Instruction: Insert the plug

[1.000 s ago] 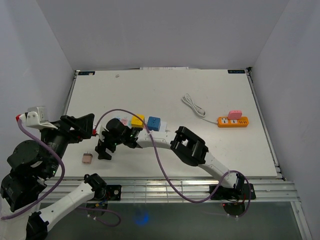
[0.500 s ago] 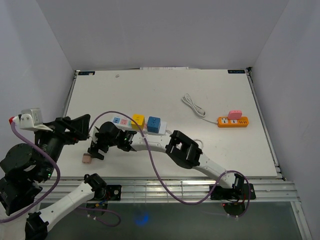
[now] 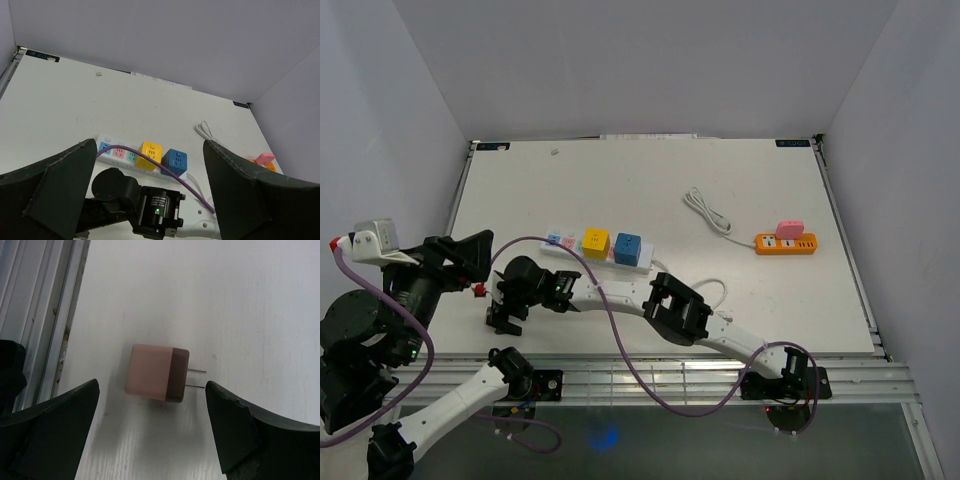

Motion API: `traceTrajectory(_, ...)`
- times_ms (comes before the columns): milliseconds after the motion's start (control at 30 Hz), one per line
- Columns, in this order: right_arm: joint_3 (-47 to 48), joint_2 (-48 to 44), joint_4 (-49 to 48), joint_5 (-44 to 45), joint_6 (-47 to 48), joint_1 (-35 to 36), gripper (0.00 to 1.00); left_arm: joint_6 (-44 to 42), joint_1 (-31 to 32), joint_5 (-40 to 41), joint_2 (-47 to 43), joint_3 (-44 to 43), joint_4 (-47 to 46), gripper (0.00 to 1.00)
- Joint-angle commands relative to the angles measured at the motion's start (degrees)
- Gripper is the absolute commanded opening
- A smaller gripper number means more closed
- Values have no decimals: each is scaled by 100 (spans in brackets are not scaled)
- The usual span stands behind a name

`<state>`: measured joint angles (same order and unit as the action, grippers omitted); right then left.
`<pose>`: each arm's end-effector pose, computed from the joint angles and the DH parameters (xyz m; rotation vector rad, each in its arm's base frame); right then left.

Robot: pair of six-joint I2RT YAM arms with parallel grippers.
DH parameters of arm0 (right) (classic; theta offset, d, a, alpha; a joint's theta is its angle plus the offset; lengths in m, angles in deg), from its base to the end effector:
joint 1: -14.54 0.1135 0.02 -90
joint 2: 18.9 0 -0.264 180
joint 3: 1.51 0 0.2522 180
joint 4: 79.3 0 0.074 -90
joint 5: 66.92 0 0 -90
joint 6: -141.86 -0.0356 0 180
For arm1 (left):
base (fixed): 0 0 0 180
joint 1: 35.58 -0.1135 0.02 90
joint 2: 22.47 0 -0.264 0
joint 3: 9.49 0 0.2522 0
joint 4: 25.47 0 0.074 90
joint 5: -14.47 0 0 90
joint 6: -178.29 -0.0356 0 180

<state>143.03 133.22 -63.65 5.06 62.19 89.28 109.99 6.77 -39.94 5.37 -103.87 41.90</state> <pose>0.1479 0.5841 0.1611 -1.5783 1.3963 1.0173 0.0065 0.0221 0.4667 -0.2008 1.5828 -0.3811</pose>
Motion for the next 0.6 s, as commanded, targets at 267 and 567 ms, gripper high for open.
traceTrajectory(267,580,345,224,396,-31,111,100,-7,283,369,-68,-50,98,98)
traceTrajectory(567,448,310,66,668,110,208,85,10,397,483,-94,-6,98,98)
